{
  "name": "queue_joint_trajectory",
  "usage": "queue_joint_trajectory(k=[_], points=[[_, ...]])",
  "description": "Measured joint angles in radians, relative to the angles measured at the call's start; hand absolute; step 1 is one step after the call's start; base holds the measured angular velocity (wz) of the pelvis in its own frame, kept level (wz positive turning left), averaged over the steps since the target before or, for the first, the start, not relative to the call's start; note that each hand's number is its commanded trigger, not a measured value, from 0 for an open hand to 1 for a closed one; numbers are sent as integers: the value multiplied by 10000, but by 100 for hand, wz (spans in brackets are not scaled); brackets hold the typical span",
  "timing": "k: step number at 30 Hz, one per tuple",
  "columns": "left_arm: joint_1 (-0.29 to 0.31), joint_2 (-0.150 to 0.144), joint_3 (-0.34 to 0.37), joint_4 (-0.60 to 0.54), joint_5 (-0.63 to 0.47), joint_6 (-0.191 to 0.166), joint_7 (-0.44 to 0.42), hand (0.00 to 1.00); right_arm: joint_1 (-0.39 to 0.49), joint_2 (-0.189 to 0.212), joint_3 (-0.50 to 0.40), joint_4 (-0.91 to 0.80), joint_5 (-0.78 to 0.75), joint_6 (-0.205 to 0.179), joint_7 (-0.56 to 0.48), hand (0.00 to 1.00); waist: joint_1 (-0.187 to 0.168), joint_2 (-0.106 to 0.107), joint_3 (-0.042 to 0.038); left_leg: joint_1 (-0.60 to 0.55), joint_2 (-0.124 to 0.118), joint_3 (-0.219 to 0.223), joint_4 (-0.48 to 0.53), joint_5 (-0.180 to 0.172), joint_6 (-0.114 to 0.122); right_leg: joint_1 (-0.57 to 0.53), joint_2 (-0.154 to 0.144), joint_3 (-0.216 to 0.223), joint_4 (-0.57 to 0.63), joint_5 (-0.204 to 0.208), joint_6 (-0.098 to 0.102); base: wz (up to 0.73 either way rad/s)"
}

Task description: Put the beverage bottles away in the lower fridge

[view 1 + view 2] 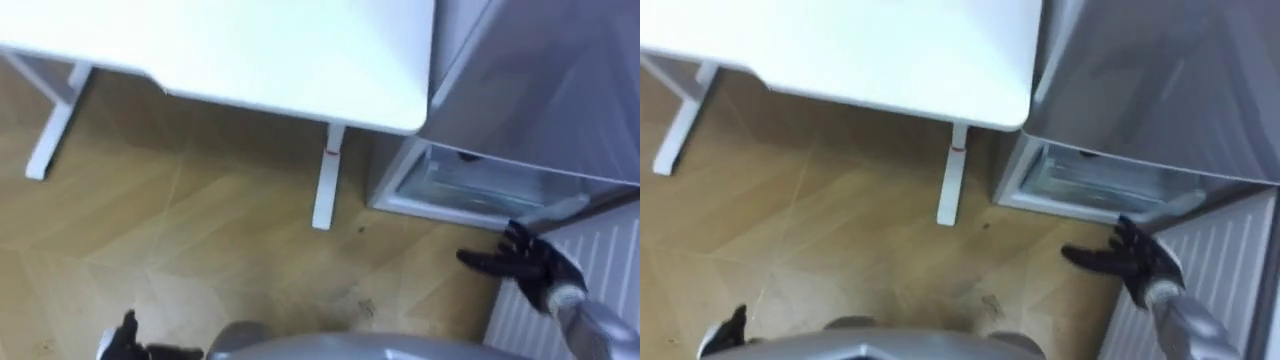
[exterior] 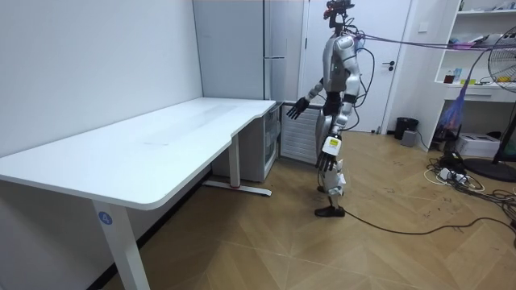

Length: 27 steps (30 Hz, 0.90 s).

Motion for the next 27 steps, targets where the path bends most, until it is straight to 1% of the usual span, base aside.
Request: queue_joint_trajectory(k=[1, 3, 4, 6, 7, 9, 12, 15, 18, 20, 22, 23, 25, 27], points=[[2, -87, 153, 158, 90, 2, 4, 0, 49, 43, -124, -162, -218, -27, -133, 0, -70, 24, 26, 155, -2, -8, -49, 0, 0, 211, 25, 11, -158, 63, 11, -18], [25, -189, 359, 256, 243, 13, 18, 0, 47, 54, -383, -269, -379, -67, -383, 0, -92, 33, 24, 329, -2, -7, -132, 0, 0, 374, 57, 100, -343, 149, 25, -12], [26, -213, 457, 250, 401, 13, 31, 0, 98, 82, -709, -494, -572, -48, -603, 0, -129, 20, 27, 387, -3, -4, -187, 0, 0, 402, 70, 177, -390, 176, 27, -15], [79, -240, 618, 247, 656, 12, 64, 0, 298, 92, -1104, -1375, -1114, -57, -977, 0, -116, 35, 19, 449, 0, 7, -297, 1, 2, 390, 86, 244, -430, 192, 24, -16], [87, -242, 701, 245, 819, 17, 89, 0, 293, 90, -1249, -1860, -1481, -93, -1275, 0, -147, 36, 18, 456, 30, 80, -326, 3, 2, 331, 113, 344, -428, 214, 7, -24], [91, -244, 817, 225, 880, 19, 95, 0, 245, 88, -1389, -2311, -1942, -255, -1616, 0, -120, -3, -11, 469, 101, 269, -335, 4, 0, 229, 158, 544, -435, 273, -24, -31], [111, -242, 851, 228, 1283, 93, 201, 0, 199, 84, -1703, -3019, -2770, -262, -2221, 0, -193, -51, -45, 538, 108, 310, -347, 4, 0, 236, 170, 670, -429, 300, -17, -14], [-28, -267, 863, 255, 1472, 217, 202, 0, -44, 82, -1964, -3334, -3423, -276, -3052, 0, -242, -59, -54, 572, 134, 475, -344, 4, 1, 198, 179, 793, -444, 363, -22, -13], [-10, -279, 899, 238, 1604, 287, 200, 0, -29, 81, -2078, -3999, -3927, -274, -3798, 0, -400, -16, -67, 645, 134, 524, -348, 4, 1, 229, 177, 861, -435, 385, -16, -8], [-14, -278, 1065, 180, 1730, 316, 190, 0, -29, 78, -2371, -4418, -4296, -275, -4221, 0, -499, 30, -58, 652, 135, 524, -347, 5, 2, 222, 181, 881, -434, 390, -15, -2], [-10, -271, 1292, 139, 1777, 428, 187, 0, -29, 53, -2814, -4854, -4531, -291, -4888, 0, -590, 82, -59, 654, 142, 527, -346, 7, 6, 198, 186, 907, -417, 394, -15, -2], [-3, -271, 1331, 140, 1853, 465, 187, 0, -29, 38, -2889, -4895, -4576, -314, -5041, 0, -602, 98, -59, 653, 144, 529, -346, 7, 7, 188, 188, 918, -411, 395, -16, -6], [3, -306, 1585, 139, 2020, 556, 173, 0, 71, 35, -3215, -4903, -4637, -331, -5464, 0, -641, 144, -84, 655, 161, 555, -358, 8, 7, 166, 207, 955, -411, 410, -22, -6], [17, -311, 1637, 139, 2084, 652, 171, 0, 193, 35, -3421, -4903, -4623, -328, -5622, 0, -654, 177, -114, 656, 179, 622, -362, 8, 7, 121, 220, 1034, -382, 419, -30, -11]])
